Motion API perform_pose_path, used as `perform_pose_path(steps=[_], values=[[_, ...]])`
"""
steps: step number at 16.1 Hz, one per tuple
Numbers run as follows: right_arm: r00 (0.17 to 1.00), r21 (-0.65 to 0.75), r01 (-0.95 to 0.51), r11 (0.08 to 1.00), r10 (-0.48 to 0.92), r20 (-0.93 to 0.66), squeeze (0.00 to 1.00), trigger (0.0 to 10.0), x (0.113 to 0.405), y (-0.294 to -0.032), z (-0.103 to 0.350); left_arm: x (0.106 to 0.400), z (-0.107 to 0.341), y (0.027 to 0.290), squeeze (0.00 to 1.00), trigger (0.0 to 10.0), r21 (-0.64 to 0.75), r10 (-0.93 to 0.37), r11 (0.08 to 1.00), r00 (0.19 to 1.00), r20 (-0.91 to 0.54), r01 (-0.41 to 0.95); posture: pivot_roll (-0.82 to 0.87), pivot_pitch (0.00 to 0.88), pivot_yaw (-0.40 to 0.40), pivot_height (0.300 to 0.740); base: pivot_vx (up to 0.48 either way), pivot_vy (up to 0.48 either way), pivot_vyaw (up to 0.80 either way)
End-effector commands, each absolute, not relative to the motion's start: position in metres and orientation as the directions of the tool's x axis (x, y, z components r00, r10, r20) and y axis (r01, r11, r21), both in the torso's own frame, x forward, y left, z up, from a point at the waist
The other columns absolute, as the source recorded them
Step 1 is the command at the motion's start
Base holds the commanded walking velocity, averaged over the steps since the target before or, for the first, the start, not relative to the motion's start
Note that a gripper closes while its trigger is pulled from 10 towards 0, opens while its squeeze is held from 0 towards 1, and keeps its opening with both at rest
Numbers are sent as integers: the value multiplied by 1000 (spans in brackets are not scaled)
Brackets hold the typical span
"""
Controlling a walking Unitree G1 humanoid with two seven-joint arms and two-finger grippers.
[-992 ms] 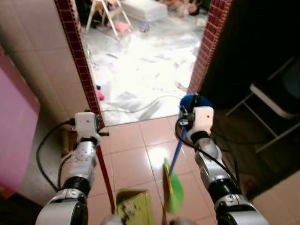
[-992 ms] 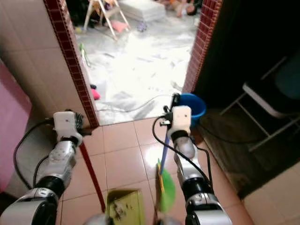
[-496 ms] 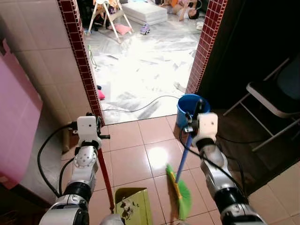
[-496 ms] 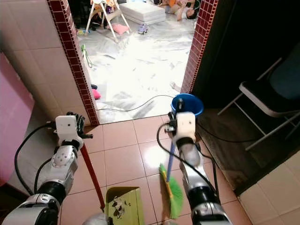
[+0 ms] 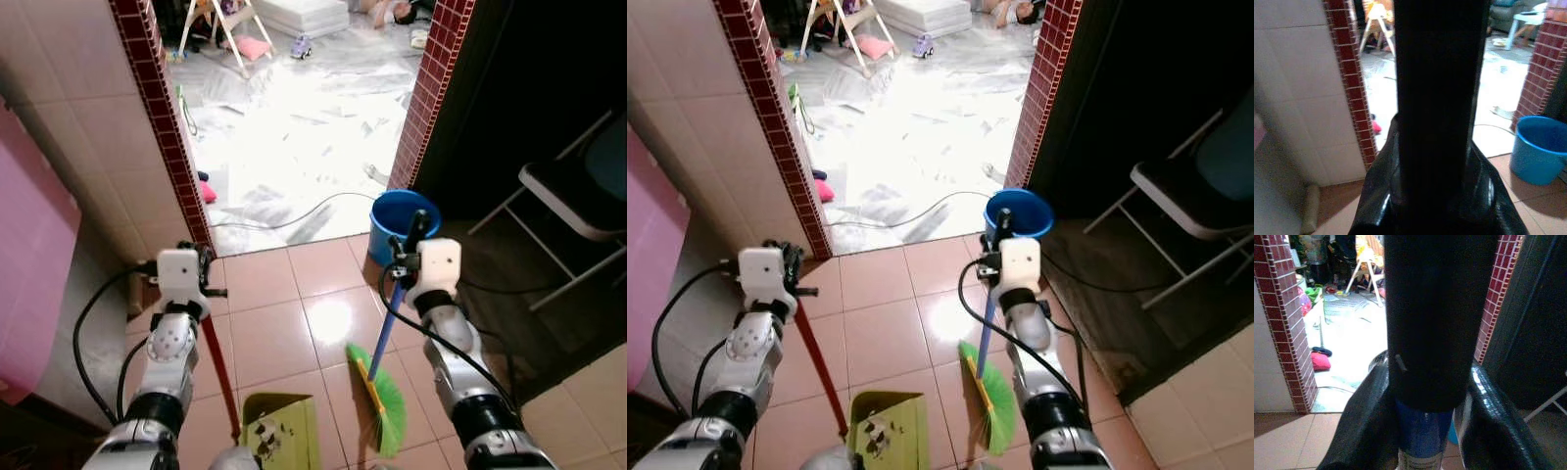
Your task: Sweep floor
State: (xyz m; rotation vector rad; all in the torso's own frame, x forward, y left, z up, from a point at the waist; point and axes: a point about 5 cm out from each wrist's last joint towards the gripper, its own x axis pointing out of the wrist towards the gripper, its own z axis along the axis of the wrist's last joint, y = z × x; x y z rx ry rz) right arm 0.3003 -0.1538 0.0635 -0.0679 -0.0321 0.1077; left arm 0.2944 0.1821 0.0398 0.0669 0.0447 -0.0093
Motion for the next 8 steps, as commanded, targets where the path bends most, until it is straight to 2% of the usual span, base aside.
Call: perform_pose_path(steps=[1,4,8], values=[[993,-80,-98,992,102,59,0,10000,301,-158,70,285,34,186,0,10000,161,-81,983,994,-69,92,-28,0,14,740,0,0,0],[993,-81,-88,993,93,66,0,10000,300,-161,72,284,38,187,0,10000,169,-102,979,993,-50,109,-34,0,15,740,0,0,0],[996,-88,-63,994,67,52,0,10000,296,-168,70,267,34,193,0,10000,167,-96,980,994,-56,104,-31,0,19,740,0,0,0]])
